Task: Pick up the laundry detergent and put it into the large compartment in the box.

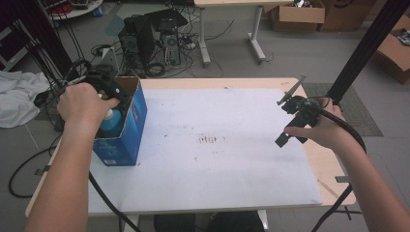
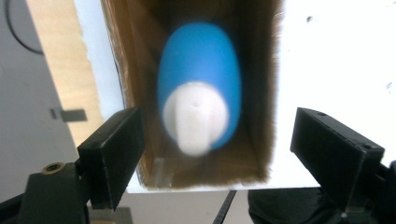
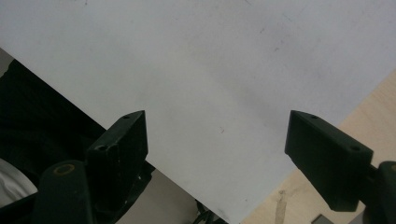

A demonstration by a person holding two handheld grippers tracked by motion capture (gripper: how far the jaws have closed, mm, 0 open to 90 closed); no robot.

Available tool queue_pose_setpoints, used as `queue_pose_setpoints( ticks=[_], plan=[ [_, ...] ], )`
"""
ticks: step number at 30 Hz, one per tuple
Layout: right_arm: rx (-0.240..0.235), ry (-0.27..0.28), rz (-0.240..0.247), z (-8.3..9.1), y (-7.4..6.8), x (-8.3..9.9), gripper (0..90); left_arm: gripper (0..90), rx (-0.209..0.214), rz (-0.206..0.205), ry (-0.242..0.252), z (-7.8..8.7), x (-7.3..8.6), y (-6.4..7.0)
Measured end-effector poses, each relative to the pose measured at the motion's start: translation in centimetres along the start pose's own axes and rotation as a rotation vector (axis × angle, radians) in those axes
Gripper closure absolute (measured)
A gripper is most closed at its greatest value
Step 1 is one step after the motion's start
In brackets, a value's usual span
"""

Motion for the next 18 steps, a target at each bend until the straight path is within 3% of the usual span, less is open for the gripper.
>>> queue_pose_setpoints(
  ticks=[5, 9, 15, 18],
  plan=[
    [0.001, 0.0, 0.006, 0.1, -0.3, -0.1, 21.5, 15.7, -0.02, -0.054, 0.039, 2.1, 0.0, 1.8],
    [0.002, 0.001, 0.009, 0.2, -0.4, -0.2, 21.6, 15.0, -0.015, -0.122, 0.057, 3.0, 0.0, 3.8],
    [0.011, 0.002, 0.014, 0.6, -0.5, -0.3, 21.6, 11.0, -0.026, -0.215, 0.073, 3.3, 0.0, 6.8],
    [0.008, 0.005, 0.007, 0.7, -0.7, -0.4, 21.6, 9.3, -0.011, -0.252, 0.084, 3.3, -0.1, 8.3]
  ],
)
Point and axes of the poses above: each handheld gripper's, and its own axes: z roughly backward along the jaws, x roughly out of its underside, y roughly to its right, the point moved 8 cm from there along -z, roughly forward along the jaws, and after that the axes turned 5 degrees about -z, right-handed, at the moved point
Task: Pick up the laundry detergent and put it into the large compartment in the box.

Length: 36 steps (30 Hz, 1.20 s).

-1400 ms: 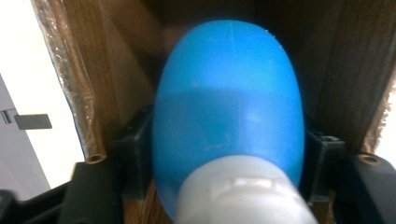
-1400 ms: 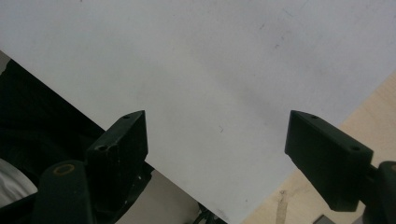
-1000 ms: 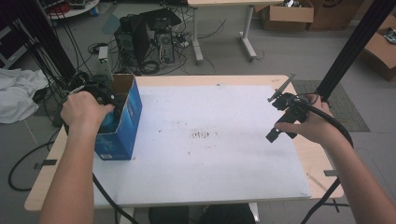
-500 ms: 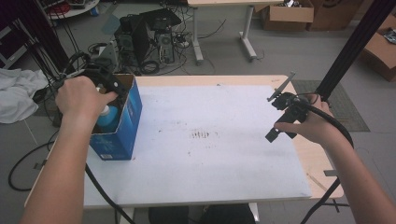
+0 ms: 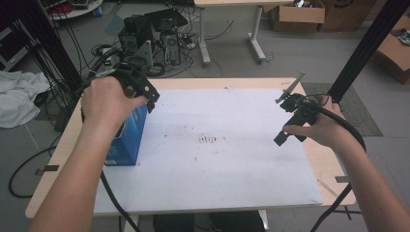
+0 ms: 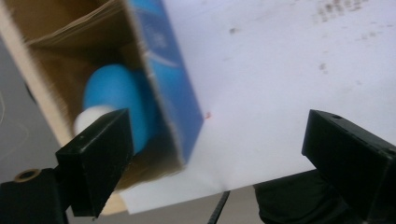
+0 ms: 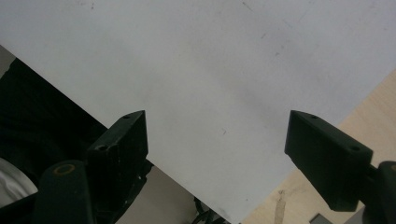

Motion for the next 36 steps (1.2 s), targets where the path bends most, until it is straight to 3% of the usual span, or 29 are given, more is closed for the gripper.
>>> queue_pose_setpoints(
  ticks=[4, 6, 15, 26, 36],
  plan=[
    [0.001, -0.003, 0.006, 0.0, 0.0, 0.0, 21.6, 3.5, 0.028, -0.065, -0.005, -0.5, -0.6, 2.2],
    [0.0, -0.002, -0.002, 0.1, 0.0, 0.0, 21.6, 0.9, 0.019, -0.094, -0.003, -0.7, -1.0, 3.1],
    [0.003, -0.001, -0.014, 0.4, 0.1, 0.2, 21.6, 0.1, 0.068, -0.211, 0.029, -2.1, -2.4, 7.0],
    [0.002, -0.006, -0.012, 0.1, 0.3, 0.2, 21.6, 0.1, 0.093, -0.26, 0.033, -4.1, -3.3, 9.4],
    [0.003, -0.009, -0.015, 0.2, 0.4, 0.4, 21.6, 0.1, 0.097, -0.276, 0.021, -4.5, -3.5, 9.8]
  ],
)
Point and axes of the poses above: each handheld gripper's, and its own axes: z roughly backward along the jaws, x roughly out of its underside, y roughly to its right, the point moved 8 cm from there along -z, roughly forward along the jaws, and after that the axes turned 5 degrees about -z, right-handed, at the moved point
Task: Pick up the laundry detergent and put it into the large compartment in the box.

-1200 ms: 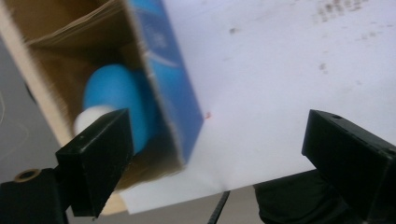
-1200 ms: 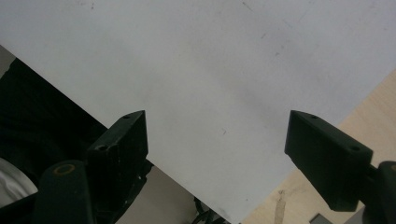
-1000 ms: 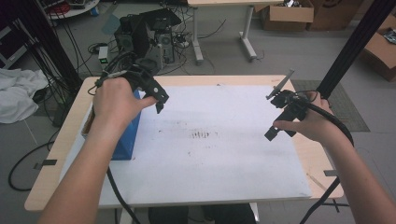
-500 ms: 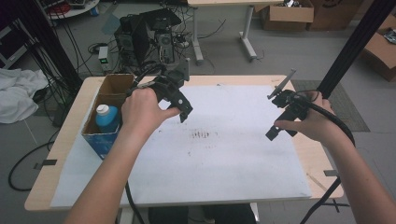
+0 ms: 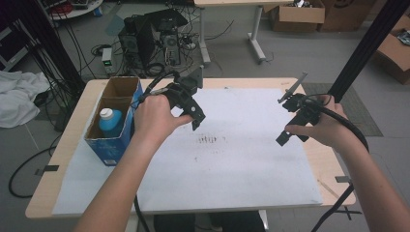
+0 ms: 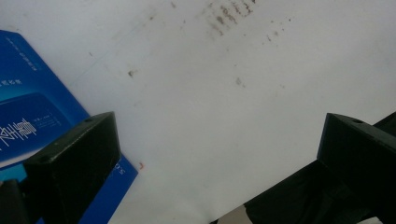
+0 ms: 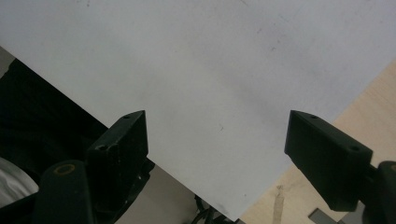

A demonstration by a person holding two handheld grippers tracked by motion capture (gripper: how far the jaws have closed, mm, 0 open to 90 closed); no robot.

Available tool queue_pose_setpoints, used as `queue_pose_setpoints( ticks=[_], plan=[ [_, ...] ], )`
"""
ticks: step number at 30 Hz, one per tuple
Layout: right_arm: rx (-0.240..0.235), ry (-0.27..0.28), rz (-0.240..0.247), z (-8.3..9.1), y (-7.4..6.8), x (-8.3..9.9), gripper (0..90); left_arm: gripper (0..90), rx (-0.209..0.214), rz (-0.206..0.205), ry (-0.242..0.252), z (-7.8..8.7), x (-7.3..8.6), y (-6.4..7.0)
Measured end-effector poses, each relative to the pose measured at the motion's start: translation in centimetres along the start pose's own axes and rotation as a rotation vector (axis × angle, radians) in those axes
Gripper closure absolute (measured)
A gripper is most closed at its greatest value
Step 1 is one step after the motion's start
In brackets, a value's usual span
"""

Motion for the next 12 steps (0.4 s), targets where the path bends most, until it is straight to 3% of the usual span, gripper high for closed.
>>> queue_pose_setpoints(
  ticks=[12],
  plan=[
    [-0.003, -0.003, -0.003, -0.16, -0.04, 0.02, 21.6, 0.1, 0.003, -0.004, 0.01, -0.04, -0.11, 0.17]
  ],
)
Point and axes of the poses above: each handheld gripper's, and its own axes: z roughly backward along the jaws, x roughly out of its underside, y roughly to its right, the point moved 8 cm from there along -z, roughly forward along the jaws, and after that the axes turned 5 degrees about -z, right-handed, at the moved point
